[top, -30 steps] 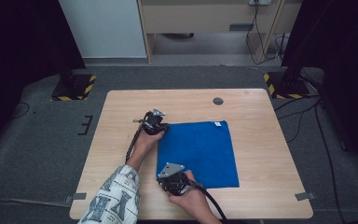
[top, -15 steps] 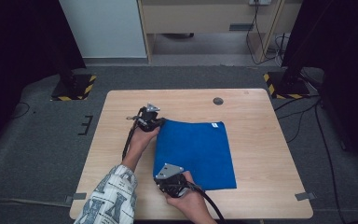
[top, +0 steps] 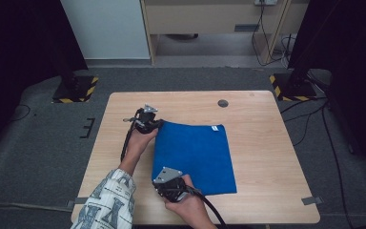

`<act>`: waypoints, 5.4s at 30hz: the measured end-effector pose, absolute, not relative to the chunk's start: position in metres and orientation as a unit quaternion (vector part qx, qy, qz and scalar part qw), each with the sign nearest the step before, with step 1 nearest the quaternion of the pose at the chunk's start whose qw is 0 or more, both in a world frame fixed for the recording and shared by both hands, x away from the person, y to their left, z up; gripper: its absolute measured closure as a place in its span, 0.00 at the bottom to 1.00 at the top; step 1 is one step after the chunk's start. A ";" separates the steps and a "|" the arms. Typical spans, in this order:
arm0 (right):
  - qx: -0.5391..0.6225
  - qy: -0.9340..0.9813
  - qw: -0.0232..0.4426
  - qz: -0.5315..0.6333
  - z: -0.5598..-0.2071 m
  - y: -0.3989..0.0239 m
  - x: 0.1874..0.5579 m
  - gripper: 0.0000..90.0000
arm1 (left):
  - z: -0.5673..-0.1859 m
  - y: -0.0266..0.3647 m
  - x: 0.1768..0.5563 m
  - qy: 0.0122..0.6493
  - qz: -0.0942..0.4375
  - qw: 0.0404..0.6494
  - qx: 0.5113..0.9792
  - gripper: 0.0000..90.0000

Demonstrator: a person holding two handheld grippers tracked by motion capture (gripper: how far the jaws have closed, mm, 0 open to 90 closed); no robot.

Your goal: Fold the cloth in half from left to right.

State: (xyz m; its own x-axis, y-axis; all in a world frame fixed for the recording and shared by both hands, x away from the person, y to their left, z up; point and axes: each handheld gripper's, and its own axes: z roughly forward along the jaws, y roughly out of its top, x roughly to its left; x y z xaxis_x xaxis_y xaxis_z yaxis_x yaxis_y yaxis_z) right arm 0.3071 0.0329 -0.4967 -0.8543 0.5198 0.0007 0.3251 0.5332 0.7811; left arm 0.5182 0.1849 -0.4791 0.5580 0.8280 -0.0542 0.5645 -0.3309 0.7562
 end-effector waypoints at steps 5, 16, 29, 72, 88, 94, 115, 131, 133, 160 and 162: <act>0.246 0.865 0.118 0.422 -0.495 0.034 0.307 0.96 | -0.478 0.186 0.518 0.435 0.173 0.384 0.796 0.97; 0.243 0.864 0.121 0.423 -0.492 0.044 0.307 0.96 | -0.478 0.193 0.518 0.436 0.168 0.384 0.796 0.97; 0.243 0.861 0.122 0.430 -0.489 0.051 0.307 0.96 | -0.476 0.203 0.518 0.440 0.169 0.385 0.794 0.97; 0.292 0.829 0.099 0.466 -0.500 -0.016 0.314 0.96 | -0.485 0.118 0.537 0.424 0.155 0.347 0.822 0.97; 0.309 0.830 0.099 0.454 -0.502 -0.053 0.316 0.96 | -0.491 0.096 0.538 0.425 0.143 0.363 0.817 0.97; 0.309 0.830 0.099 0.454 -0.503 -0.056 0.317 0.96 | -0.491 0.088 0.538 0.427 0.138 0.374 0.811 0.97; 0.339 0.821 0.096 0.449 -0.502 -0.095 0.317 0.95 | -0.503 0.045 0.545 0.430 0.135 0.364 0.815 0.97; 0.357 0.823 0.090 0.432 -0.505 -0.112 0.318 0.78 | -0.506 0.033 0.546 0.433 0.126 0.374 0.810 0.90; 0.367 0.823 0.089 0.424 -0.505 -0.114 0.318 0.68 | -0.505 0.032 0.545 0.433 0.120 0.390 0.804 0.83; 0.398 0.817 0.133 0.396 -0.516 -0.128 0.357 0.11 | -0.481 0.094 0.512 0.409 0.127 0.401 0.810 0.10; 0.394 0.819 0.138 0.395 -0.516 -0.125 0.366 0.12 | -0.482 0.101 0.510 0.413 0.130 0.398 0.809 0.10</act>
State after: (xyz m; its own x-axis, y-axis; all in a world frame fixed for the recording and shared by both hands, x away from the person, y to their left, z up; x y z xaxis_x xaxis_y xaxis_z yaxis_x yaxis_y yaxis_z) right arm 0.3658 -0.1251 -0.5162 -0.6520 0.7534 0.0856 0.5359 0.3780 0.7550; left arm 0.5103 0.1012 -0.4815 0.6261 0.7706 -0.1190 0.5642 -0.3424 0.7513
